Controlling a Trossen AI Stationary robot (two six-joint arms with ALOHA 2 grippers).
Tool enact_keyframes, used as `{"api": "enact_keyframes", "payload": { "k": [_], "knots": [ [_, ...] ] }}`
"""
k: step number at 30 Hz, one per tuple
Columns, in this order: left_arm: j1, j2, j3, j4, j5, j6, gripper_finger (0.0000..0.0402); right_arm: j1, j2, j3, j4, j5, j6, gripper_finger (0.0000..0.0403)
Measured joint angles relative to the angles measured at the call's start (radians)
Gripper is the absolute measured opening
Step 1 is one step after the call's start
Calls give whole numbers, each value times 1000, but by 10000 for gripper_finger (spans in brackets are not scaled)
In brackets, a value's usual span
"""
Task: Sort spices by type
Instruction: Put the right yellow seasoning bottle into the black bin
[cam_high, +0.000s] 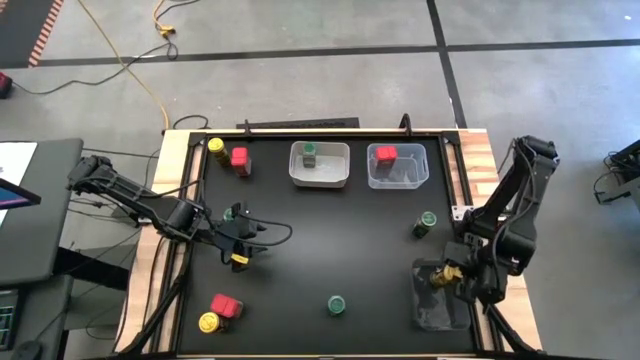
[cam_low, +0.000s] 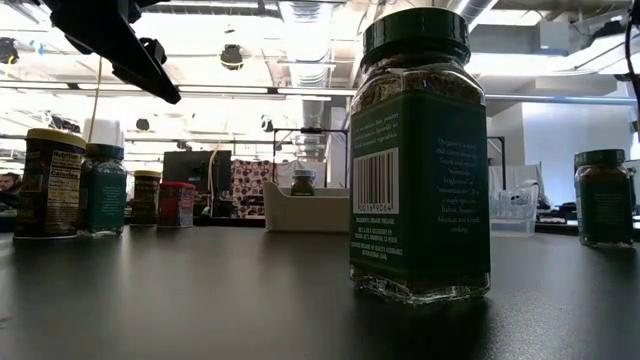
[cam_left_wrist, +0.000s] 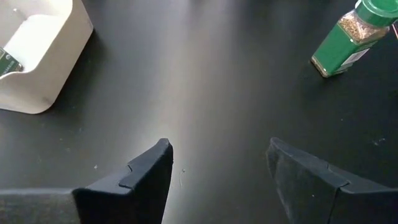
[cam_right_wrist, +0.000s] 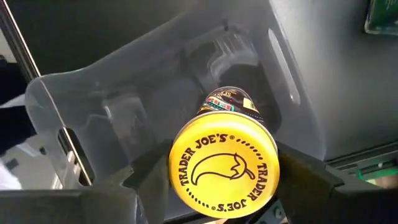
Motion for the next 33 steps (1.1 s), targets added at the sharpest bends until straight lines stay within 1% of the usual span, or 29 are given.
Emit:
{"api": "enact_keyframes", "payload": {
  "k": [2,5,11,23,33],
  "knots": [
    [0,0,0,0,0,0,250,-14,-24,-17,6,-3,1,265],
    [0,0,0,0,0,-1,250,-31,-60,-54,25,-54,1,265],
    [0,0,0,8,0,-5,250,-55,-84,-66,30,-55,0,265],
    [0,0,0,14,0,5,250,-111,-74,-65,1,-55,0,265],
    [0,0,0,14,0,5,250,-110,-33,-65,30,-79,-15,265]
  ]
}}
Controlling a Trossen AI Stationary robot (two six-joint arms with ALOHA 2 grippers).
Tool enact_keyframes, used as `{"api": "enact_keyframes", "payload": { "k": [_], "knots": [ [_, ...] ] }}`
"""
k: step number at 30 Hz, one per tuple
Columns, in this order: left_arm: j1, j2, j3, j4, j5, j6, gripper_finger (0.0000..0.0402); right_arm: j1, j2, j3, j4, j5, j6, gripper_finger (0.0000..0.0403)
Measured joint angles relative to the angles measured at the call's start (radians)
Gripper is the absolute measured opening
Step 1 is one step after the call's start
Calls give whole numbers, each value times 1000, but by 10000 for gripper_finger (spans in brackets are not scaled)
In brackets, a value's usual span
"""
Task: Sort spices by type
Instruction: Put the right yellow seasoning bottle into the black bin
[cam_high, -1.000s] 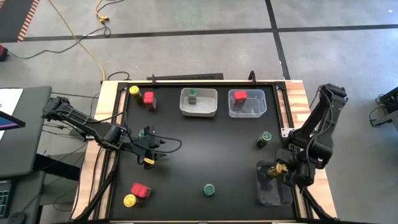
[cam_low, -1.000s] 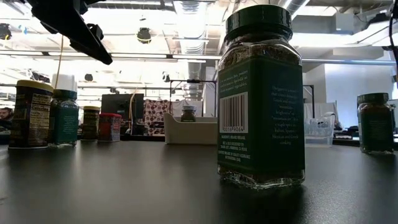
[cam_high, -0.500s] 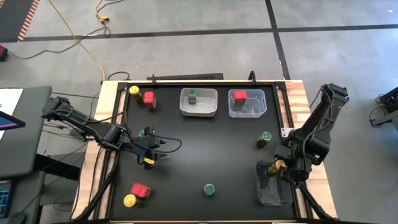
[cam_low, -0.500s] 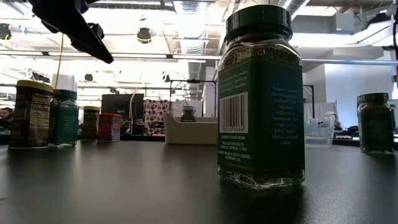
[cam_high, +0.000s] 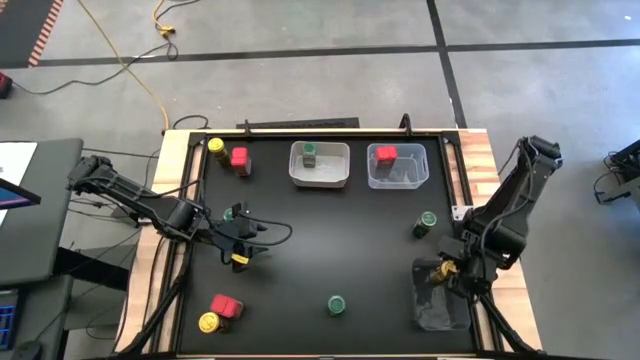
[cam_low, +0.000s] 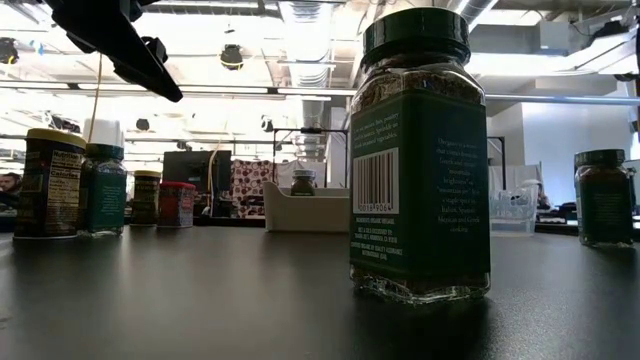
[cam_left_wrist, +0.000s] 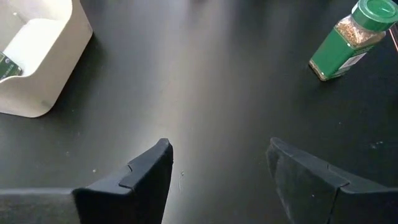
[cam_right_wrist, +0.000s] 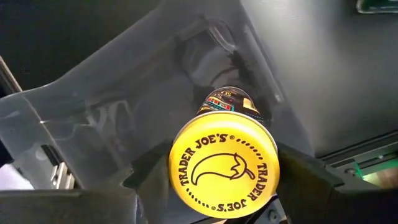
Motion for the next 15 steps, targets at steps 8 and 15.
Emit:
{"api": "enact_keyframes", "payload": {
  "k": [8,15],
  "knots": [
    [0,0,0,0,0,4,250,1,0,0,-9,0,-3,266],
    [0,0,0,0,0,5,250,1,0,0,-10,0,-3,284]
  ]
}}
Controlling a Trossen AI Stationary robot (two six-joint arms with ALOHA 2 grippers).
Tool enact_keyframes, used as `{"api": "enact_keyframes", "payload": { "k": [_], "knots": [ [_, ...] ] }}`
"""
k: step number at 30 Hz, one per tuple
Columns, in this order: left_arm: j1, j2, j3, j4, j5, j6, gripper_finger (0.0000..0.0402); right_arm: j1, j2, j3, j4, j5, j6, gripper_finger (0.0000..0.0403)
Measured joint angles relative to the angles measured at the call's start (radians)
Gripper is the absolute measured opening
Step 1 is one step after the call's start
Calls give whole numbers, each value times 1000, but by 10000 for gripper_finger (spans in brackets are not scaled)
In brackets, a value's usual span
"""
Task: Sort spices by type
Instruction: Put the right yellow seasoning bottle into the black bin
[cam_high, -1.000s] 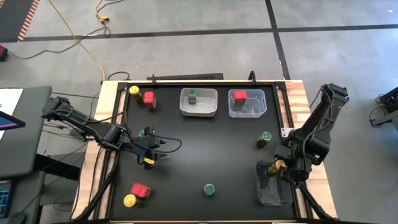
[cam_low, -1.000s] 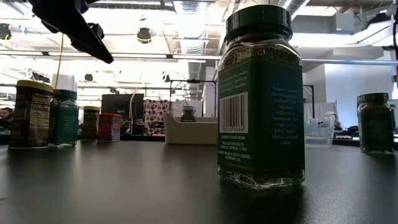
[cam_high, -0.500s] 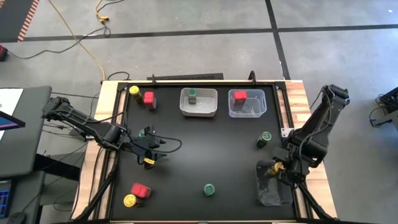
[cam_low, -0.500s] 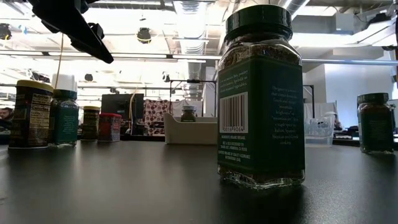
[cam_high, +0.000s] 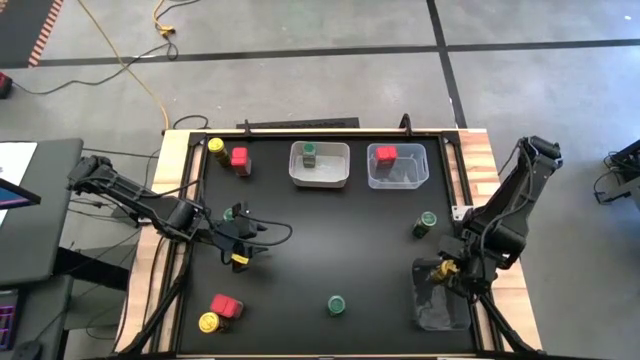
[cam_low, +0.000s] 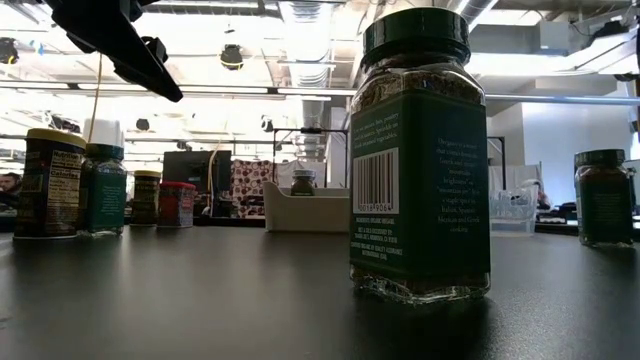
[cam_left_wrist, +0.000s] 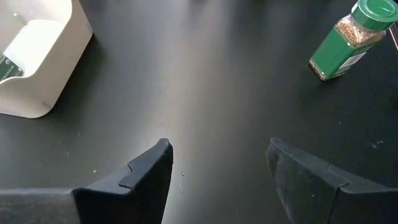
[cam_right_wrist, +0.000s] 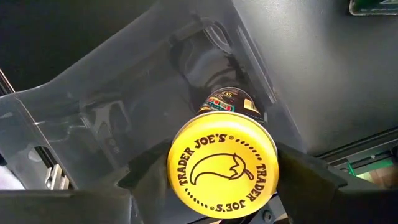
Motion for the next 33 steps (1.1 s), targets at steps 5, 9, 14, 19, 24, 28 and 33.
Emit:
{"api": "enact_keyframes", "payload": {
  "k": [5,9,14,19,24,28,33],
  "knots": [
    [0,0,0,0,0,0,250,0,0,0,0,0,-32,285],
    [0,0,0,0,0,0,250,0,0,0,0,0,-37,285],
    [0,0,0,0,0,0,250,0,0,0,0,0,-37,285],
    [0,0,0,0,0,0,250,0,0,0,-1,0,-37,286],
    [0,0,0,0,0,0,250,0,0,0,-1,0,-36,286],
    [0,0,0,0,0,0,250,0,0,0,0,0,-35,286],
    [0,0,0,0,0,-5,250,0,0,0,0,0,-33,286]
  ]
}}
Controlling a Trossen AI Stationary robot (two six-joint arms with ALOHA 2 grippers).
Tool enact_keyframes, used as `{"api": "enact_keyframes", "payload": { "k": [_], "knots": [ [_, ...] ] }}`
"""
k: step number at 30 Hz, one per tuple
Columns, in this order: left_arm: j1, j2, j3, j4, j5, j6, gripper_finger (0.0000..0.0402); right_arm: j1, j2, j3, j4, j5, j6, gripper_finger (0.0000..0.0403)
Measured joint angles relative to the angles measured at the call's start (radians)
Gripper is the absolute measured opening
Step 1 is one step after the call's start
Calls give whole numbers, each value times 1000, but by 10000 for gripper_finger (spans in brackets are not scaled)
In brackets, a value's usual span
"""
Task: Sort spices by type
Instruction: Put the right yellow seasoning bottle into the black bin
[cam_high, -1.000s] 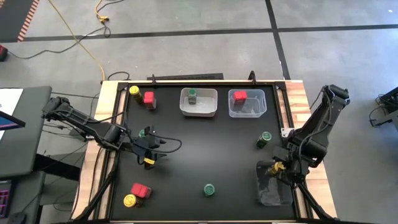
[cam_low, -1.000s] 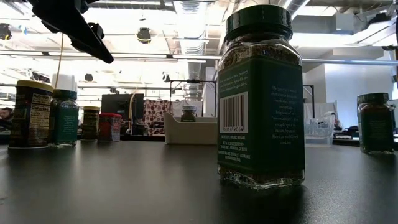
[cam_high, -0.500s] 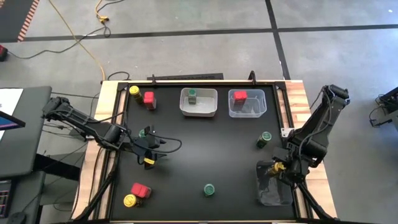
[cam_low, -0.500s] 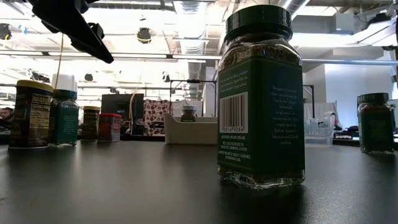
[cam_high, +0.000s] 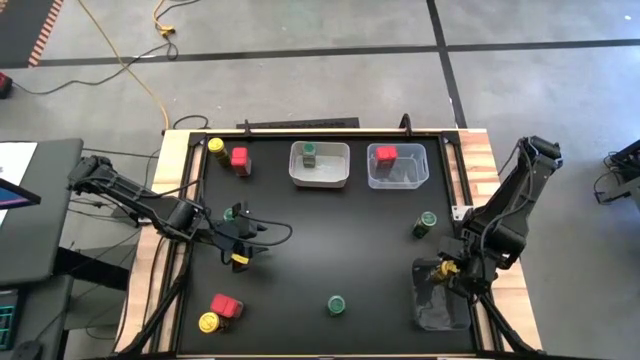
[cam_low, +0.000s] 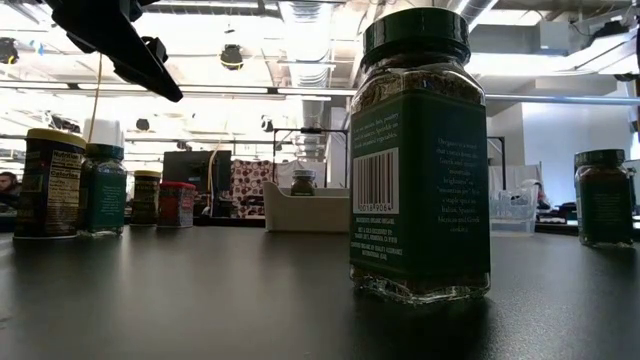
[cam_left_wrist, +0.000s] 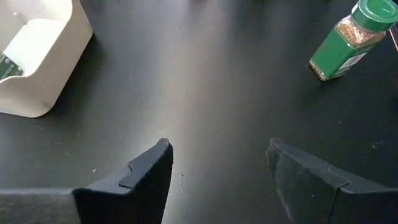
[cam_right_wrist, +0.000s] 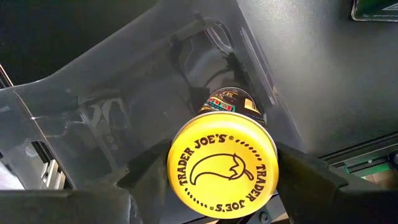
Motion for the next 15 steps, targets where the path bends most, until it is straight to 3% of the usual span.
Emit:
{"api": "enact_keyframes", "payload": {
  "k": [6,15],
  "knots": [
    [0,0,0,0,0,-1,250,0,0,1,8,0,0,300],
    [0,0,0,1,0,-3,250,0,0,1,11,-1,0,379]
  ]
}}
